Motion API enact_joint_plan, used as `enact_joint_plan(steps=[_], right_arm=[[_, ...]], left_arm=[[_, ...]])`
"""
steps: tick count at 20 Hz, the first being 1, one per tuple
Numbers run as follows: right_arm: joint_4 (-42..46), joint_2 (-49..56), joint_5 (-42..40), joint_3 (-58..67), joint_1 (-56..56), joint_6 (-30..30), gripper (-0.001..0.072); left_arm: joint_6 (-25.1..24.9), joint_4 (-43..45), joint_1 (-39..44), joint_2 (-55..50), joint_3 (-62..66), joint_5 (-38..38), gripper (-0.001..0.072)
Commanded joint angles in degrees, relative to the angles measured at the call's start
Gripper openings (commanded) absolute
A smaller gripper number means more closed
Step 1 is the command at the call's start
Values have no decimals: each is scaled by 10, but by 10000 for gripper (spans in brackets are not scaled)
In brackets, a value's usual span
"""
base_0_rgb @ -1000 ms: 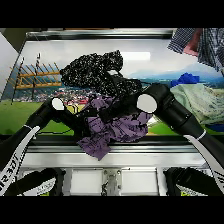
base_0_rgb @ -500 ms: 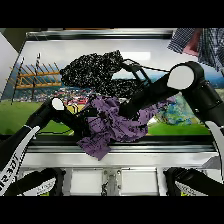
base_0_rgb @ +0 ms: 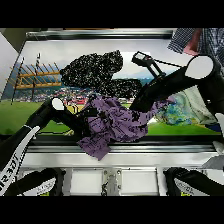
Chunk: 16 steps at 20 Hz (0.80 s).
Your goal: Fold the clothes and pants, and hang the long-sleeved shirts on hangers.
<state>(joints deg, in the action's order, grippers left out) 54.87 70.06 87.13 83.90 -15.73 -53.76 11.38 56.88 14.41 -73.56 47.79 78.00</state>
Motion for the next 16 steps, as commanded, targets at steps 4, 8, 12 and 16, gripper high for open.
enact_joint_plan(steps=[4, 8, 12, 16], right_arm=[[-240, 0, 95, -148, 240, 283, 624], [-271, 4, 95, -265, 316, 428, 618], [-281, 23, 71, -343, 313, 496, 618], [-343, 65, 60, -361, 296, 558, 618]], left_arm=[[0, 0, 0, 0, 0, 0, 13], [0, 0, 0, 0, 0, 0, 13], [0, 0, 0, 0, 0, 0, 14], [0, 0, 0, 0, 0, -1, 14]])
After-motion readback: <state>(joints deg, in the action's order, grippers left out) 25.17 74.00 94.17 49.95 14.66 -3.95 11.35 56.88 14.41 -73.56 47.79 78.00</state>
